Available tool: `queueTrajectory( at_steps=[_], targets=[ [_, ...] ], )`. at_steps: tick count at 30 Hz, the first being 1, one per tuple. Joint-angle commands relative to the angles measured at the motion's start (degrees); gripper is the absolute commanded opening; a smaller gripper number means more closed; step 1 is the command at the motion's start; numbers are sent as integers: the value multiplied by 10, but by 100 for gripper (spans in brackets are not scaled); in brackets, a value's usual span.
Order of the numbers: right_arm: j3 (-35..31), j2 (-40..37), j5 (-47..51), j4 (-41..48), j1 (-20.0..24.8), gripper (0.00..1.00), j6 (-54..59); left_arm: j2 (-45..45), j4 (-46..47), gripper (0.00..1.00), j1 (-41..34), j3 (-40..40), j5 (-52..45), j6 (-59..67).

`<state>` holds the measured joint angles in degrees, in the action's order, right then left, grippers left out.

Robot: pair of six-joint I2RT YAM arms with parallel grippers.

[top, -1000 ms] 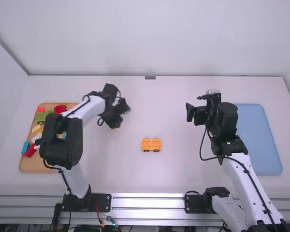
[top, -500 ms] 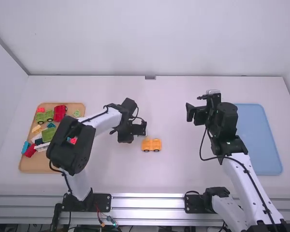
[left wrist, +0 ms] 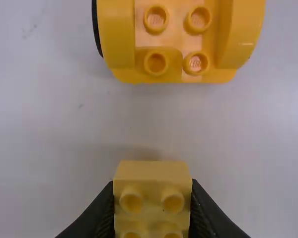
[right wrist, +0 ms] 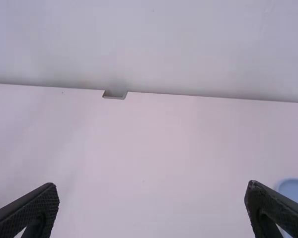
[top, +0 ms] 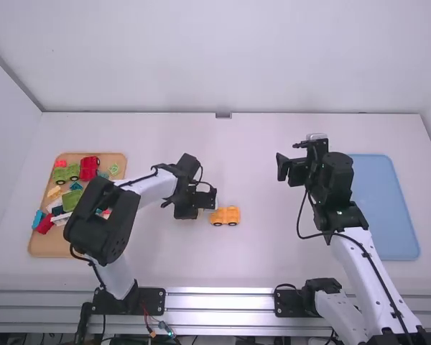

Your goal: Assemble lego blocks to make yellow taxi

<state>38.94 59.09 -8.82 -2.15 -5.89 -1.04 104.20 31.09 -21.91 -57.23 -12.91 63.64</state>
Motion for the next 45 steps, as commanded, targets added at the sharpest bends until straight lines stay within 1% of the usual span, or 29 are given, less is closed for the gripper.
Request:
queueTrajectory(
  at_steps=[1,2,3,5,6,8,10,12,13,14,16,18,19,20,25,27,28,29,31,32,33,35,37,38,40,43,44,45],
  targets=[
    [22,2,-2,0,-2,99,0,-12,-5,2,1,15,-13,10],
    [22,2,-2,0,-2,99,0,-12,-6,3,1,16,-15,9],
    [22,2,-2,0,-2,98,0,-12,-3,10,2,18,-15,9],
    [22,2,-2,0,-2,99,0,-12,-1,12,4,19,-17,10],
    [22,2,-2,0,-2,99,0,-12,-1,17,4,20,-21,9],
    [22,2,-2,0,-2,99,0,-13,-2,23,1,20,-29,9],
    [22,2,-2,0,-2,99,0,-13,-2,27,1,20,-36,9],
    [22,2,-2,0,-2,99,0,-13,-2,39,5,20,-47,12],
    [22,2,-2,0,-2,98,0,-13,-2,41,5,20,-48,13],
    [22,2,-2,0,-2,99,0,-13,-3,45,5,20,-54,14],
    [22,2,-2,0,-2,99,-1,-14,-6,71,3,20,-62,13],
    [22,2,-2,0,-2,98,0,-14,-6,72,3,20,-62,13],
    [22,2,-2,0,-2,98,0,-14,-6,75,3,20,-62,13],
    [22,2,-2,1,-2,99,0,-14,-10,81,4,20,-66,13],
    [22,2,-2,0,-2,99,0,-14,-14,82,32,20,-122,23],
    [22,2,-2,-4,-2,99,-1,-14,-9,82,55,22,-163,51],
    [22,2,-2,-4,-2,99,-1,-14,-7,82,74,25,-201,82],
    [22,2,-2,-4,-2,99,-1,-14,-7,83,76,26,-206,85],
    [22,2,-2,-4,-2,98,-1,-14,7,84,108,31,-264,131],
    [22,2,-2,-6,-2,99,-1,-14,23,95,131,34,-305,170],
    [22,2,-2,-5,-2,99,0,-14,32,99,142,36,-323,190],
    [22,2,-2,-6,-2,99,-3,-14,56,99,174,42,-374,249],
    [22,2,-2,-7,-2,99,-3,-14,70,99,208,50,-422,281],
    [22,2,-2,-8,-2,99,-3,-14,70,99,210,50,-425,282],
    [22,2,-2,-9,-2,98,-3,-14,69,99,241,55,-453,270],
    [22,2,-2,-10,-2,98,-2,-14,33,99,271,61,-462,219],
    [22,2,-2,-10,-2,98,-3,-14,28,99,280,61,-463,172],
    [22,2,-2,-10,-2,99,-3,-14,26,99,282,61,-464,157]
  ],
)
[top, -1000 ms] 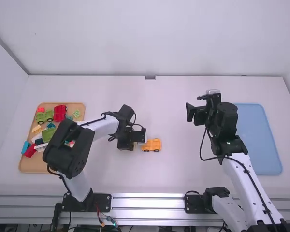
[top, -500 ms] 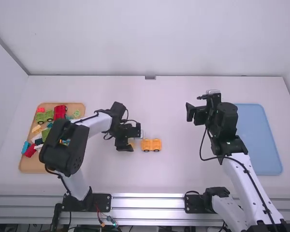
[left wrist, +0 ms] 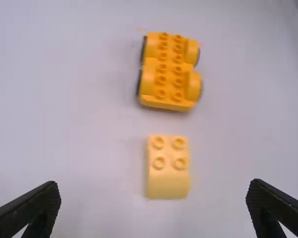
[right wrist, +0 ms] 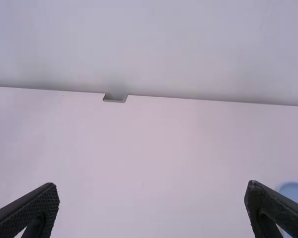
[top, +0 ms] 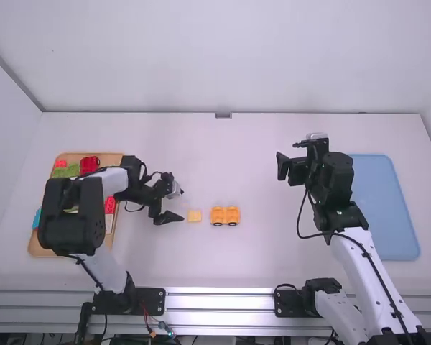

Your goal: Assemble lego blocks to make yellow taxi

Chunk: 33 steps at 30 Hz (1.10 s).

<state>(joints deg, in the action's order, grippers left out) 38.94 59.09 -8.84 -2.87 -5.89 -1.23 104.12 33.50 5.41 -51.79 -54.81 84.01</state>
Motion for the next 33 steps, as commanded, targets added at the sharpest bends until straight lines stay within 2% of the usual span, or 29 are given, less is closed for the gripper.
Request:
queueTrajectory(
  at_steps=[1,5,7,8,9,12,13,15,16,17,19,21,22,23,25,28,33],
  targets=[
    [22,2,-3,0,-2,98,-1,-13,-7,99,15,7,-48,-90],
    [22,2,-44,8,-2,98,14,-13,-26,99,15,7,-35,-163],
    [14,14,-184,3,-2,99,121,-13,-31,99,14,7,-33,-152],
    [13,16,-203,4,-2,99,135,-13,-31,99,14,7,-35,-148],
    [8,29,-264,3,-2,99,174,-13,-27,99,13,9,-51,-108],
    [-3,58,-340,3,-2,99,238,-13,-16,99,14,25,-77,18],
    [-12,78,-375,3,-2,99,274,-13,-14,99,12,45,-96,103],
    [-23,116,-438,3,-2,99,341,-13,-38,99,17,82,-120,172],
    [-24,119,-444,4,-2,98,347,-13,-42,99,17,85,-122,174],
    [-31,148,-489,3,-2,98,395,-13,-84,99,17,111,-139,171],
    [-37,180,-526,3,-4,98,445,-13,-137,99,16,133,-156,137],
    [-45,226,-546,3,-13,99,514,-13,-244,99,9,160,-178,23],
    [-45,226,-546,3,-13,99,514,-13,-244,99,9,160,-178,23],
    [-49,259,-541,3,-25,99,562,-13,-317,99,9,174,-176,-66],
    [-49,301,-542,3,-39,99,619,-13,-404,99,9,190,-159,-163],
    [-48,356,-541,1,-62,99,676,-12,-481,100,-3,210,-140,-213],
    [-49,424,-541,-35,-78,99,715,-12,-508,100,-35,230,-98,-213]
  ],
)
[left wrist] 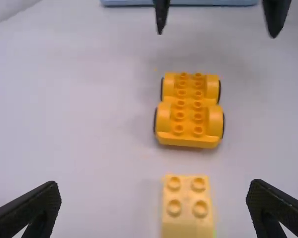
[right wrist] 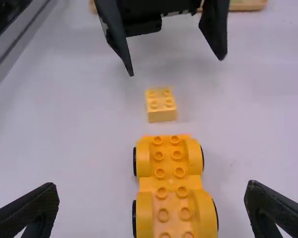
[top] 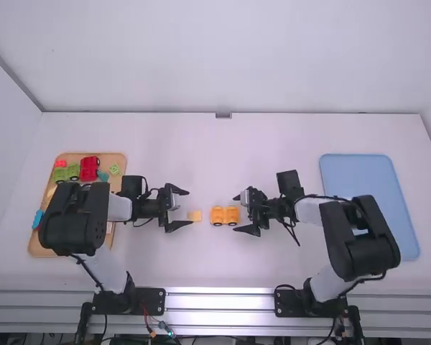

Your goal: Assemble lego blocks to make yellow taxi

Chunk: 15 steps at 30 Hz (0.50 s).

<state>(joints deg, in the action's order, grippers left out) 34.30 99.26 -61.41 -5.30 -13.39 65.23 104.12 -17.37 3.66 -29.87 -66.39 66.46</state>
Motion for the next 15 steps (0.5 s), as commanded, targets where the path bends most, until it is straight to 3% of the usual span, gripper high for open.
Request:
queueTrajectory(
  at_steps=[1,9,15],
  targets=[
    [-3,34,-16,-25,-5,98,49,-12,4,99,-25,11,20,-37],
    [-3,105,41,-165,-31,99,-63,11,2,91,-52,1,69,-41],
    [-2,136,38,-204,-34,99,-97,42,4,89,-52,-13,70,-33]
  ],
)
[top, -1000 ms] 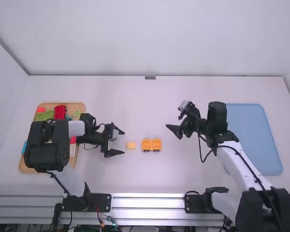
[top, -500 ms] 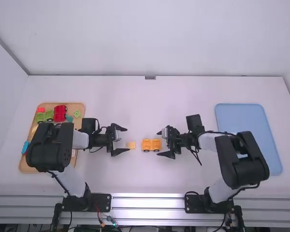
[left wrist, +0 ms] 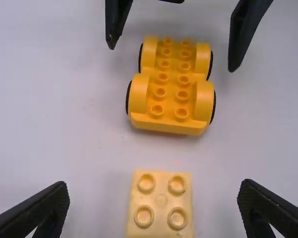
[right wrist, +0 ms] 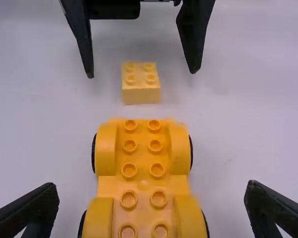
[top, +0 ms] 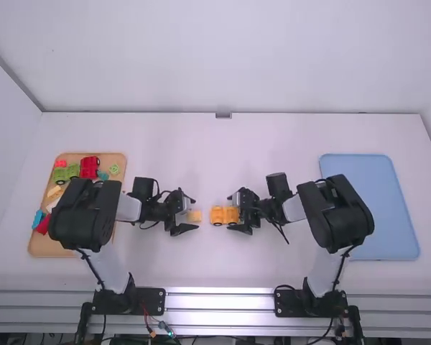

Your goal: Assemble lego blocks to make yellow taxi

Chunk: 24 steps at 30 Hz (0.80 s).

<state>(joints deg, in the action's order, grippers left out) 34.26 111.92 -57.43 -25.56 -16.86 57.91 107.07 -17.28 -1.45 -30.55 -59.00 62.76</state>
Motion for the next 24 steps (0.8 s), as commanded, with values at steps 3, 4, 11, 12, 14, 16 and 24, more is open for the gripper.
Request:
queueTrajectory(
  at_steps=[3,4,11,12,14,16,24],
  targets=[
    [-2,9,-3,-2,1,99,-24,30,5,80,-1,-10,1,30],
    [-2,9,-3,-2,1,99,-24,35,4,79,0,-10,1,33],
    [-1,9,-12,-2,-1,98,-24,47,0,36,1,-18,-16,41],
    [-1,9,-12,-2,-1,98,-24,47,1,34,0,-17,-16,49],
    [-2,9,-12,-2,0,98,-24,47,7,31,-1,-12,-16,85],
    [-2,9,-12,-2,1,98,-24,47,6,28,-1,-8,-16,99],
    [-2,9,0,1,4,98,-20,23,-62,31,-1,18,-20,23]
  ],
)
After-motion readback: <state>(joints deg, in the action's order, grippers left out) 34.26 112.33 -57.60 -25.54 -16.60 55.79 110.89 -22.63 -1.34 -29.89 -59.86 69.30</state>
